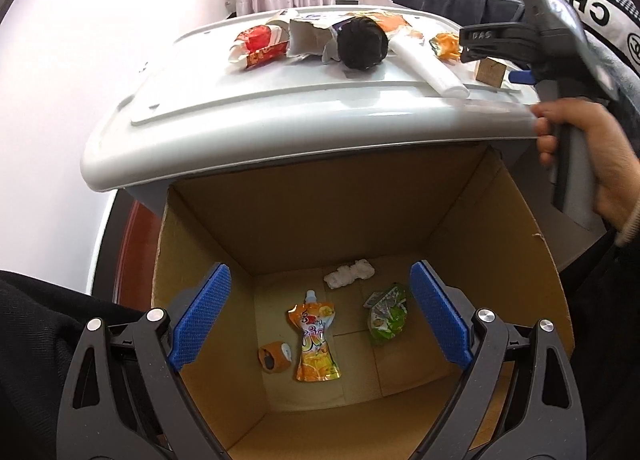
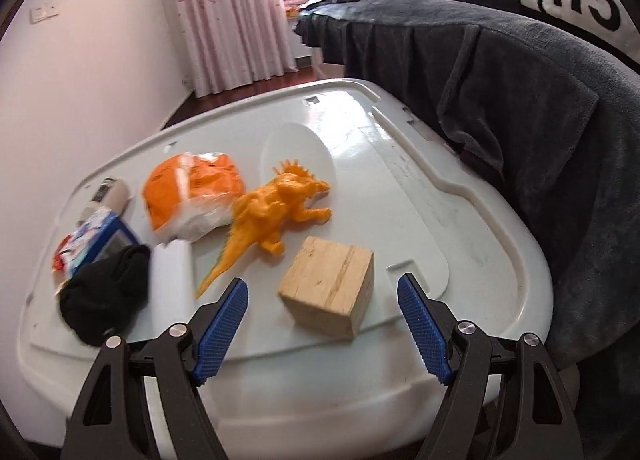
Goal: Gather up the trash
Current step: 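Grasp the wooden block with the right gripper, then grasp the black sock with the left gripper while right gripper holds block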
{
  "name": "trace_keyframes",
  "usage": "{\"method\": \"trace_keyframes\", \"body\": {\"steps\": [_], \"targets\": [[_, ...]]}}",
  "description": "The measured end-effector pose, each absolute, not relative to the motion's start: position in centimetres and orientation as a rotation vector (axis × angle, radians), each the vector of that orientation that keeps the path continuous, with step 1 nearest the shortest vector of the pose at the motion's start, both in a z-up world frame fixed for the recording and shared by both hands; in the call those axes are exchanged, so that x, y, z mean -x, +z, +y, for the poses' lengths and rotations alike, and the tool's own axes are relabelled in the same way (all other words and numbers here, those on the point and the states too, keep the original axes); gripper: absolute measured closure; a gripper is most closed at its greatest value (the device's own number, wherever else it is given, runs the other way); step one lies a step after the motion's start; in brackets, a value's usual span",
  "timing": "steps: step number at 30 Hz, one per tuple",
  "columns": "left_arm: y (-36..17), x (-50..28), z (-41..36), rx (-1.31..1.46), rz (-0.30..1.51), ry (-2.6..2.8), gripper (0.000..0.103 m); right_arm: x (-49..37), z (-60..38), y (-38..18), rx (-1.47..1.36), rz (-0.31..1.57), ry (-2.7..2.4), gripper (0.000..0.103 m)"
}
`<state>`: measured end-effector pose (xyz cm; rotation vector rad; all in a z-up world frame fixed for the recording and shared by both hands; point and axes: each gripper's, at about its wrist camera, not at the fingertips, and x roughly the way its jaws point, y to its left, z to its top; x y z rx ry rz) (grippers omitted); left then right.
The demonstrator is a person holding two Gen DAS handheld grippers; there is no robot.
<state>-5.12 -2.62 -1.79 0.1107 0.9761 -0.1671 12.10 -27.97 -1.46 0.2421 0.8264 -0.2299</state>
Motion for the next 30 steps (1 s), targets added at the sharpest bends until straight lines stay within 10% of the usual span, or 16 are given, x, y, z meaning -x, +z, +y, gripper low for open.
{"method": "trace_keyframes", "body": {"steps": [7, 30], "targets": [[-1.8, 4.6, -1.6, -0.047, 1.000, -0.157, 0.014, -12.4, -28.7, -2.2, -0.202, 0.802, -0.332, 0.068], [4.8, -7.1, -7.8, -0.162, 0.719, -0.410, 0.014, -1.2, -31.0, 4.7, -0.399, 0.685, 0.014, 0.068]]}}
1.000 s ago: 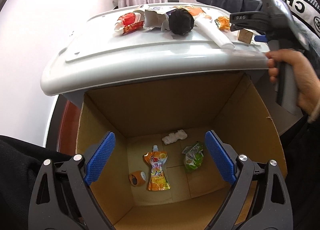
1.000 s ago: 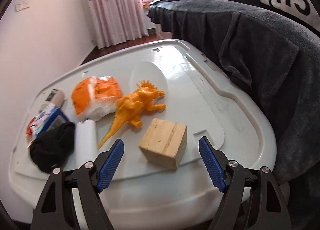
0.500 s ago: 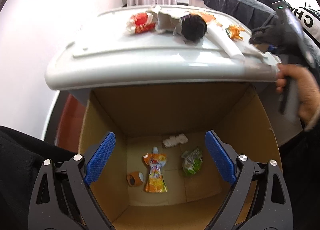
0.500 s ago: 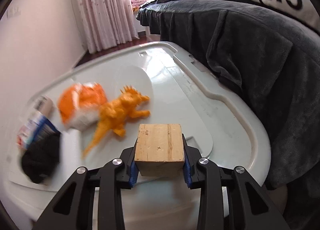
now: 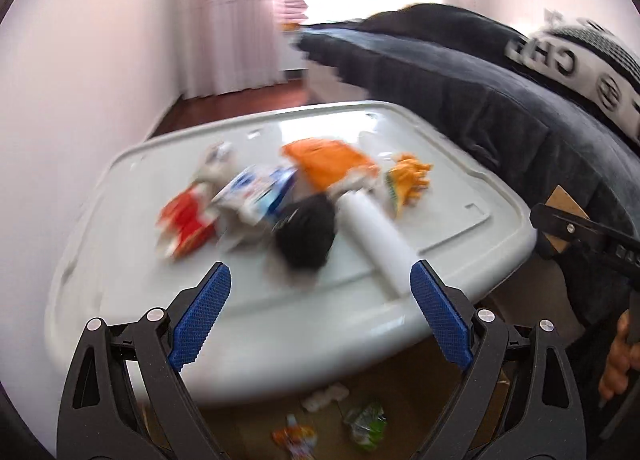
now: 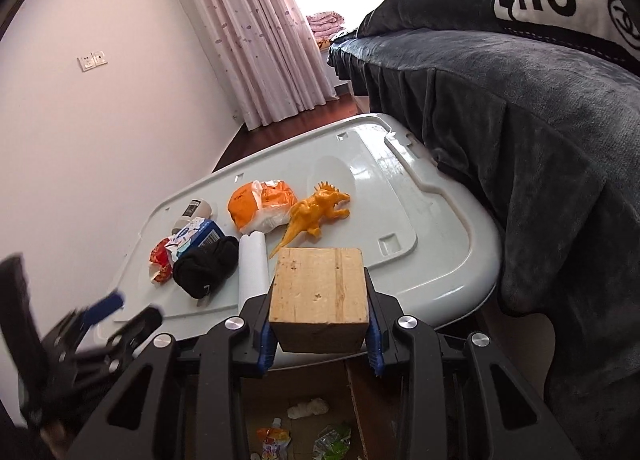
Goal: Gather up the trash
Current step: 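Grasp the black sock with the left gripper while right gripper holds block, then carry sock and block over the box and open both grippers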
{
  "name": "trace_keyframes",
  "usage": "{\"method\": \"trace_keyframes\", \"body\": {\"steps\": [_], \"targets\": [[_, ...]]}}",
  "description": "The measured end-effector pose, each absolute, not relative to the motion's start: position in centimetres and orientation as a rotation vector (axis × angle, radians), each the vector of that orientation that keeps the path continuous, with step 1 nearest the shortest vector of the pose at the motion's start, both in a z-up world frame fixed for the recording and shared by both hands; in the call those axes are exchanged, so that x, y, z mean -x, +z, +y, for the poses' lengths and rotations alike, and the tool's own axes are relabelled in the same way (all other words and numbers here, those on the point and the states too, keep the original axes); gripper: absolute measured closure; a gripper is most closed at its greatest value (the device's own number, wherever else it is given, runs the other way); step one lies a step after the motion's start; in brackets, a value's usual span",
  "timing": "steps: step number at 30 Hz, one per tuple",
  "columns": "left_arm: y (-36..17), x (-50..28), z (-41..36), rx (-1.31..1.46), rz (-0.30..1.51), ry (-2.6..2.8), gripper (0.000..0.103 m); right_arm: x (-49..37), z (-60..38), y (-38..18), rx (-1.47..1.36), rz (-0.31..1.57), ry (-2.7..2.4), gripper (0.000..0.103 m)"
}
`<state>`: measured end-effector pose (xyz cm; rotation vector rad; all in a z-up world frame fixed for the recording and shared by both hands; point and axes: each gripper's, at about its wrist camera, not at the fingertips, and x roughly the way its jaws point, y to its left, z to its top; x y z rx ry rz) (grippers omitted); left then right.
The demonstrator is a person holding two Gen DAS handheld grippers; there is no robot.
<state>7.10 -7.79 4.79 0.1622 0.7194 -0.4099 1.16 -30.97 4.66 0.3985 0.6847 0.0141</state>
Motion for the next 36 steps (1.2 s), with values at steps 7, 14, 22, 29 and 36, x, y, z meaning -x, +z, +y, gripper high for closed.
{"method": "trace_keyframes", "body": {"steps": [7, 14, 22, 29, 36], "targets": [[3.8, -13.3, -8.0, -0.174, 0.775, -0.542, 0.014, -0.9, -31.5, 3.8, -0.476, 0.707, 0.021, 0.068], [2.3, -14.4, -10.5, -0.314, 0.773, -0.648, 0.014, -1.7, -30.8, 3.3, -0.462, 0.739, 0.031, 0.068], [-0.8, -16.7, -10.8, -0.326, 0.871, -0.632, 0.014, -2.2, -30.4, 2.7, -0.444, 0.762, 0.019, 0.068], [-1.8, -17.9, -10.1, -0.256, 0.897, -0.558, 0.059, -2.3, -30.2, 2.4, -0.432, 0.767, 0.014, 0.068], [-1.9, -16.6, -10.7, -0.273, 0.858, -0.448, 0.062, -2.8, -29.9, 1.9, -0.425, 0.779, 0.003, 0.068]]}}
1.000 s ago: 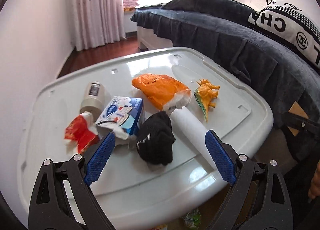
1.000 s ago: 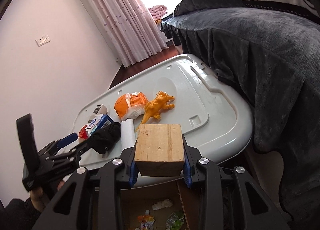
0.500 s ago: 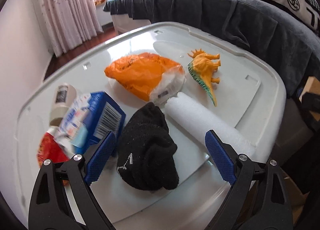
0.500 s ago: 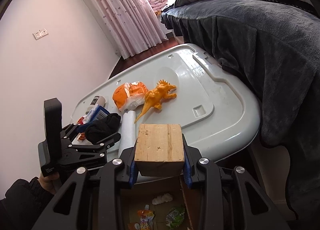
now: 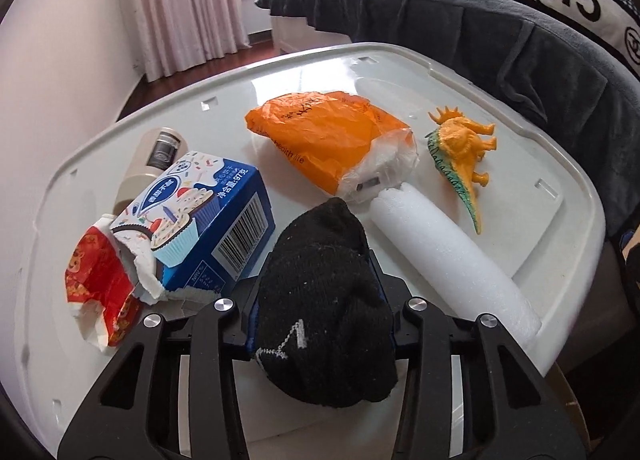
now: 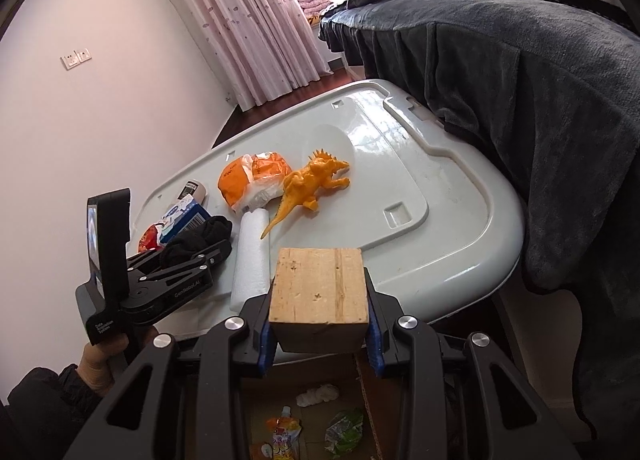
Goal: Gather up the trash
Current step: 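Carry sock and block over the box and open both grippers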
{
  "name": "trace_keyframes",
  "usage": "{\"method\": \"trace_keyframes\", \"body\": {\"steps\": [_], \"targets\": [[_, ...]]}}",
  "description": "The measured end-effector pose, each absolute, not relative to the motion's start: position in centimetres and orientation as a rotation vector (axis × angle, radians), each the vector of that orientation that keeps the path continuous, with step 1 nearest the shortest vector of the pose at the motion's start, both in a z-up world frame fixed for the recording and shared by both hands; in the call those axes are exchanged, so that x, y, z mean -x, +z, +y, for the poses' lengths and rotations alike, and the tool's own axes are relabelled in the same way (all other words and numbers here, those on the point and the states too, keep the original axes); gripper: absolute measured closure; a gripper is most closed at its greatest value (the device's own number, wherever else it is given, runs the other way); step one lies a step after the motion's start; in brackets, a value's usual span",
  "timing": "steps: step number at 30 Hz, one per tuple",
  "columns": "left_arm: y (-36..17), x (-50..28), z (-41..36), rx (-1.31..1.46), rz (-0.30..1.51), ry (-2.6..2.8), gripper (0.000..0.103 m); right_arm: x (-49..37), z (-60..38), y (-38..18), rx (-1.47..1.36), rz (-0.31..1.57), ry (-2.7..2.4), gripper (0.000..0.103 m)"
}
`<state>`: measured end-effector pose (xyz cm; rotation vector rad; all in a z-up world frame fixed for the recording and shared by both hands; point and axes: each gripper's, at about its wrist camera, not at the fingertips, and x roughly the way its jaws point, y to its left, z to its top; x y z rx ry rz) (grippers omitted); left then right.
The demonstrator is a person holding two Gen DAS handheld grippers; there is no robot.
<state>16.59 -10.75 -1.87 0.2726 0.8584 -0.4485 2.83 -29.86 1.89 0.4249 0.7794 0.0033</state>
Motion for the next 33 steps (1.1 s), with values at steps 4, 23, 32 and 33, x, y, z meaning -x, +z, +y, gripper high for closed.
{"method": "trace_keyframes", "body": {"steps": [4, 23, 32, 33], "targets": [[-1.5, -15.4, -11.2, -0.273, 0.863, -0.358, 0.063, -3.0, -29.5, 1.7, -0.401, 0.783, -0.005, 0.068], [5.1, 0.8, -3.7, -0.123, 0.849, -0.141, 0.063, 2.8, -23.0, 1.9, -0.210, 0.748, 0.097, 0.068], [-0.4, 4.0, -2.2, -0.090, 0.976, -0.083, 0.063, 5.3, -18.9, -1.3, -0.125, 0.879, 0.149, 0.068], [-1.5, 3.9, -2.0, -0.096, 1.001, -0.081, 0.063, 5.2, -18.6, -1.5, -0.110, 0.885, 0.149, 0.068]]}}
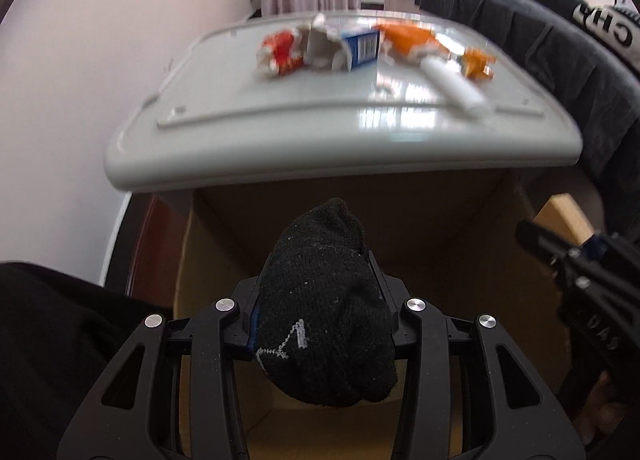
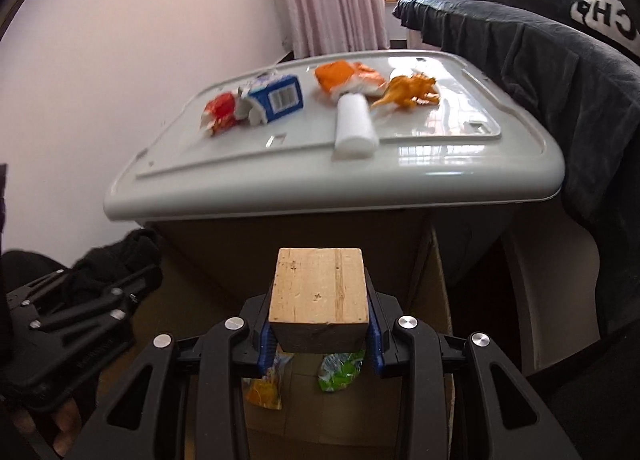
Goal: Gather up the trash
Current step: 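Carry sock and block over the box and open both grippers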
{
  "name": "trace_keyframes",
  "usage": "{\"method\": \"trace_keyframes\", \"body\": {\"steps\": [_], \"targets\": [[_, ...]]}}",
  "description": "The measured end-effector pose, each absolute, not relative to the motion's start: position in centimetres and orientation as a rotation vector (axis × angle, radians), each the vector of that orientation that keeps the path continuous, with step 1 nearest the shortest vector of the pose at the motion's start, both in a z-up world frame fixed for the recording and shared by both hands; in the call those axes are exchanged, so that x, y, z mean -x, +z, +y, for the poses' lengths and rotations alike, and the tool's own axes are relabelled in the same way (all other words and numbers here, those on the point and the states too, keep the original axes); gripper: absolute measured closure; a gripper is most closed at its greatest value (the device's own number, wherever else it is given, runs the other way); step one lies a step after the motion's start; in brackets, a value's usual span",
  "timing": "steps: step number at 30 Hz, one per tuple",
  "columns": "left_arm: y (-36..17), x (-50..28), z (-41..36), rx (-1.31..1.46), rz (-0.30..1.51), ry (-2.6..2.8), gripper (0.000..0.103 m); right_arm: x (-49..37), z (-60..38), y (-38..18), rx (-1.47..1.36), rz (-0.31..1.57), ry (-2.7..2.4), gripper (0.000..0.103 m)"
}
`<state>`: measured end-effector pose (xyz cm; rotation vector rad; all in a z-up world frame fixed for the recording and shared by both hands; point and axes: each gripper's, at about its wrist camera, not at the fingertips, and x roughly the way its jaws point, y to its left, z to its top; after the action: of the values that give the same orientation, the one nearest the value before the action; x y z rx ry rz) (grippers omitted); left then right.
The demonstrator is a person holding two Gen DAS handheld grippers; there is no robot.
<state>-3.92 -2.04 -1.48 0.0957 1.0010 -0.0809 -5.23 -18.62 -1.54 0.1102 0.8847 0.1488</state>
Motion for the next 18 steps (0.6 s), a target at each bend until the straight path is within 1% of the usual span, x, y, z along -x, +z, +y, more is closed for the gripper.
{"method": "trace_keyframes", "body": {"steps": [4, 6, 18], "targets": [[-5.0, 2.9, -1.4, -0.086, 1.105, -0.056, 0.063, 4.5, -17.6, -2.8, -0.059, 0.933, 0.145, 0.068], [-5.6, 2.6, -0.9, -0.060, 1.131, -0.050, 0.063, 4.2, -17.4, -3.7, -0.049, 0.965, 0.139, 0.068], [-5.8, 2.6, -0.6, -0.067, 1.126, -0.039, 0.063, 4.0, -17.2, -4.2, -0.048, 0.985, 0.152, 0.068]]}}
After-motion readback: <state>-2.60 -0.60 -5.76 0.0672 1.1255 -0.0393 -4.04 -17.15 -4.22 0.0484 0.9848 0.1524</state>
